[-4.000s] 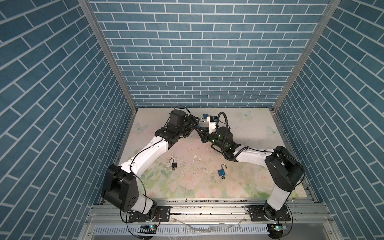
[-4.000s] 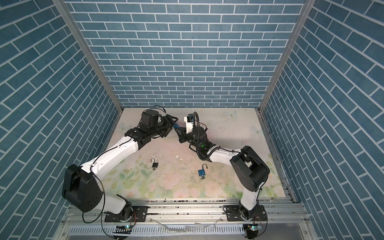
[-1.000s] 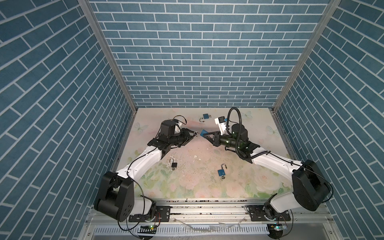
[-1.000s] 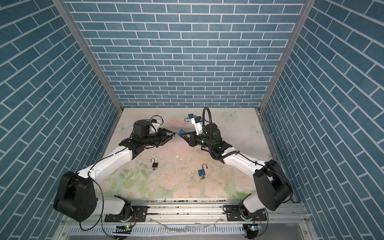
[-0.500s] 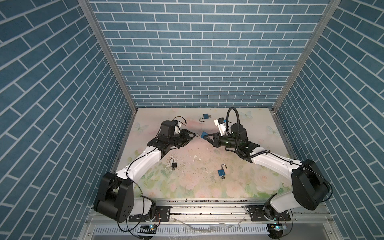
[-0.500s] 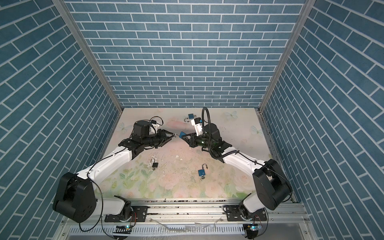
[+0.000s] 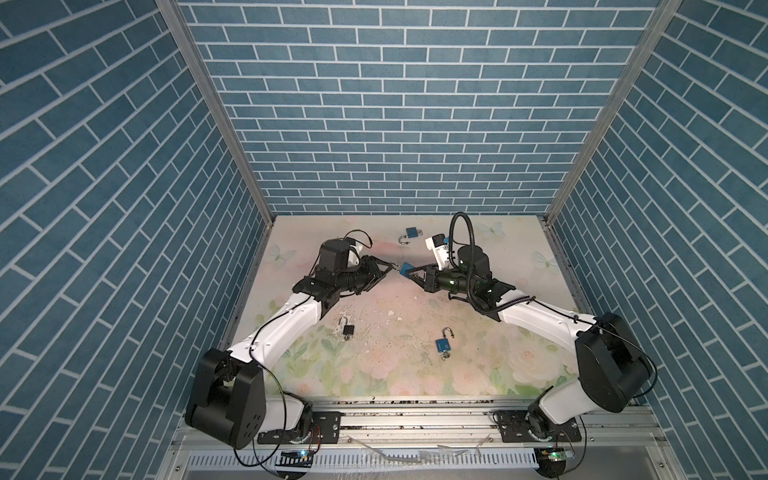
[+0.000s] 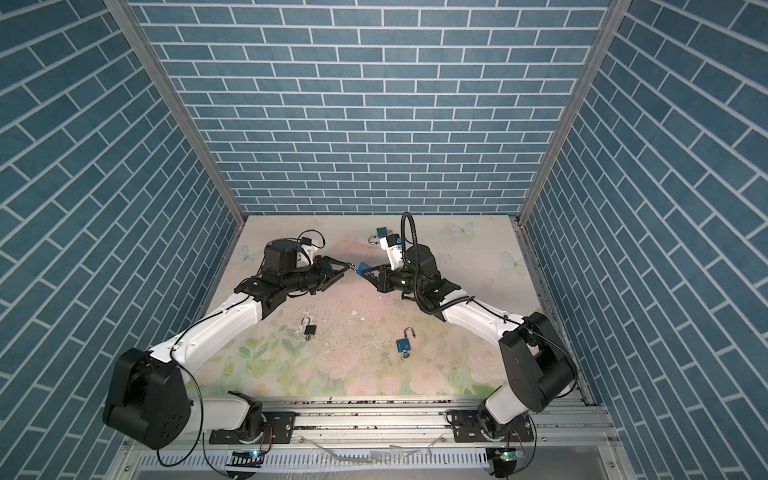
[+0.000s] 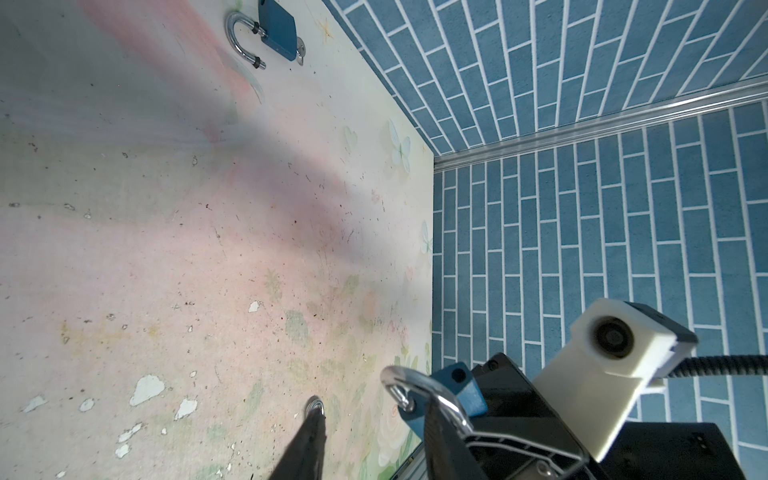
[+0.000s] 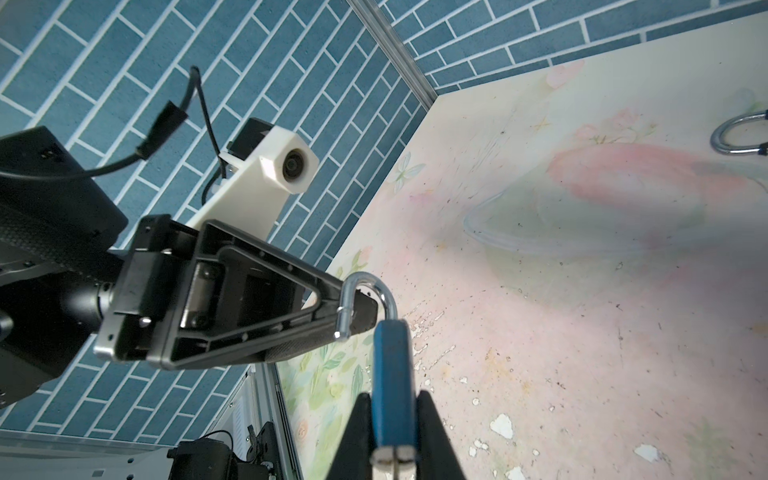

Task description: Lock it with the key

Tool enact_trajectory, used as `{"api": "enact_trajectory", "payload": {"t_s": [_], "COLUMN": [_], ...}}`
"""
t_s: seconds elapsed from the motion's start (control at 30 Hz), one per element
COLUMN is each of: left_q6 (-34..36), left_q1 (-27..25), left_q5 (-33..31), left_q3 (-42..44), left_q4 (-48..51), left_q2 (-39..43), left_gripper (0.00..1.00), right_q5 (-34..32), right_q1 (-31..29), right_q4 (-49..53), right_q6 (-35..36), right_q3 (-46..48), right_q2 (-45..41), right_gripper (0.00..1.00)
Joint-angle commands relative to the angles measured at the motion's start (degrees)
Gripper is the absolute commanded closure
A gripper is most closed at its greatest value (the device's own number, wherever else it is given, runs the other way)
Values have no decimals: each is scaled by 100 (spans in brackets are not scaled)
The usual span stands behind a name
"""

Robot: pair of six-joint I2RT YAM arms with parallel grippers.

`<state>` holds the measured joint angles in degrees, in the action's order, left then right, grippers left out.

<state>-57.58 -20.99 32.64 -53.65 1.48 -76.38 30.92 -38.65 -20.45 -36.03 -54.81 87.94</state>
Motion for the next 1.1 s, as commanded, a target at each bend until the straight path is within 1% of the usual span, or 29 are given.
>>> {"api": "enact_trajectory", "payload": {"t_s": [0.0, 0.23, 0.4, 0.57, 0.8, 1.07], "left_q6": [143, 133, 172, 224, 875, 1287], "left_q1": [-20, -26, -27, -24, 2, 0], "left_q5": [-68, 32, 30, -32, -403, -181], "left_q3": [-230, -219, -50, 134, 223, 561], "left_q4": [58, -207, -431, -667, -316, -884], "left_q2": [167, -61, -16, 167, 658, 751], "left_gripper": [57, 58, 58, 58, 57, 56], "right_q5": [166, 200, 395, 441, 564, 715], "right_q1": [-2, -2, 7, 33, 104, 104], "right_q4": [-195, -152, -381, -285, -320, -366], "right_q6": [62, 62, -168, -320, -558, -973], "right_q3": [-137, -125, -104, -230, -280, -427], "right_q2": [6, -116, -81, -16, 22, 26], "right_gripper": [100, 100, 100, 100, 100, 100]}}
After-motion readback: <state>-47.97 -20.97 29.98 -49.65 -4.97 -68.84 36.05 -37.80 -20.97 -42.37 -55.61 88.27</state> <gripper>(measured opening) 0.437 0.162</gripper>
